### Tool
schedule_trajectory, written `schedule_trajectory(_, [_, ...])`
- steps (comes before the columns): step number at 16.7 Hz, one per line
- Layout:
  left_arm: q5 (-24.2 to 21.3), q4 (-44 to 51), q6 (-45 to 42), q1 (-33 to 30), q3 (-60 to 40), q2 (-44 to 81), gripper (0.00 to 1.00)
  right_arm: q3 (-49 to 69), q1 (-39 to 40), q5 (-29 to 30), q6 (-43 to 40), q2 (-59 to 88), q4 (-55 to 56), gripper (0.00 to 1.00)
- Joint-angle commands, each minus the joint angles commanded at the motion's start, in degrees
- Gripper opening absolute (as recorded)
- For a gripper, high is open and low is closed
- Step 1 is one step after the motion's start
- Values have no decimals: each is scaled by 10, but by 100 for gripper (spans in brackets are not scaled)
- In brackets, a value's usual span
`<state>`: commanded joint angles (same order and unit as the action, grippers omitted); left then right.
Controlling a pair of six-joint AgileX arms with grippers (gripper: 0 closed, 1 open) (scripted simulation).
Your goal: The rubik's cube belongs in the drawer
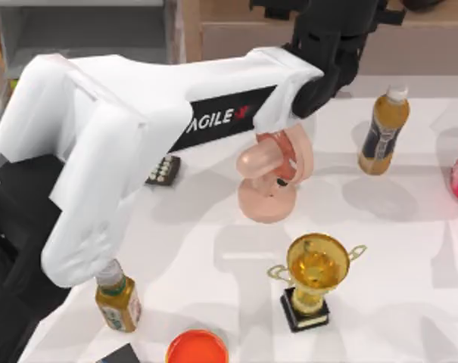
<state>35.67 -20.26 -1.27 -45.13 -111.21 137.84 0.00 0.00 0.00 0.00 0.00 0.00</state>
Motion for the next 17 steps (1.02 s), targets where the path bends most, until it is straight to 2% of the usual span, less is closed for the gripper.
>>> schedule_trajectory(6, [-104, 322, -15, 2, -73, -74, 0, 0, 0, 0, 0, 0, 0, 100])
schedule_trajectory(10, [-179, 572, -33, 33, -134, -120, 0, 0, 0, 0, 0, 0, 0, 100])
schedule_trajectory(14, [-244, 807, -58, 108, -206, -146, 0, 0, 0, 0, 0, 0, 0, 100])
schedule_trajectory(17, [-280, 949, -80, 203, -272, -140, 0, 0, 0, 0, 0, 0, 0, 100])
